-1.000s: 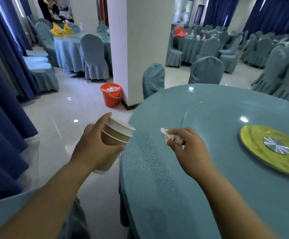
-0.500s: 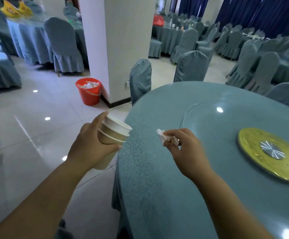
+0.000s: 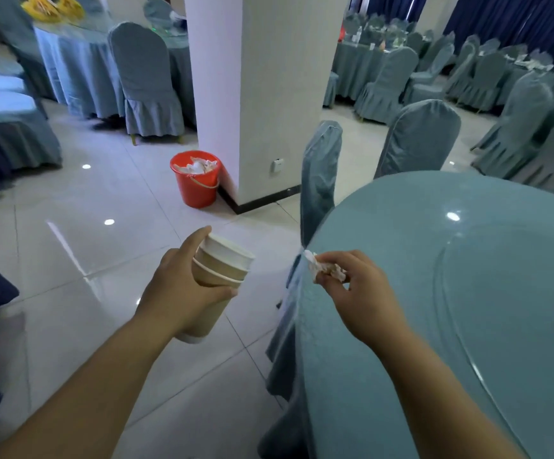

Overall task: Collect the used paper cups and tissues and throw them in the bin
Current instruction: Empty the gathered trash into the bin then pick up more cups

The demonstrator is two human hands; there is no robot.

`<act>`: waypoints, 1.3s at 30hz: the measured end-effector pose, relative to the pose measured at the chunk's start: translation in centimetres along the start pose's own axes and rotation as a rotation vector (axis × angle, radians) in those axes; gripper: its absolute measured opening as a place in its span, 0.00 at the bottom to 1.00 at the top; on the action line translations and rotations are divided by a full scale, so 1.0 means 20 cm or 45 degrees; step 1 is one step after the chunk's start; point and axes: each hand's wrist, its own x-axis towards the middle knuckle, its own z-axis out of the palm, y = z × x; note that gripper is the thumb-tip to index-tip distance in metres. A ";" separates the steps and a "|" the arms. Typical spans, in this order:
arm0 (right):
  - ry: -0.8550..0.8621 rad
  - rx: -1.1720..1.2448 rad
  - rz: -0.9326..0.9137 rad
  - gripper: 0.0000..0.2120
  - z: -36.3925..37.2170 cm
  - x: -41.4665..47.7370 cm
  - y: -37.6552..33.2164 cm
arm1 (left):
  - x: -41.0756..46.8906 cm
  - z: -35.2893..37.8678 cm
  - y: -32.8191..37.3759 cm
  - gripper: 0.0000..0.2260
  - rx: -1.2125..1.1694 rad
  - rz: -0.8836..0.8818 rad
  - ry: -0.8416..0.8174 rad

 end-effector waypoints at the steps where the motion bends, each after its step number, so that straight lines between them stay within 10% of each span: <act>1: -0.016 0.010 -0.005 0.08 0.08 0.10 -0.05 | 0.10 -0.05 -0.05 0.42 0.002 -0.007 0.002; 39: -0.472 0.062 -0.164 0.10 1.77 3.41 -0.51 | 3.16 -0.87 -0.93 0.41 -0.092 -0.379 0.273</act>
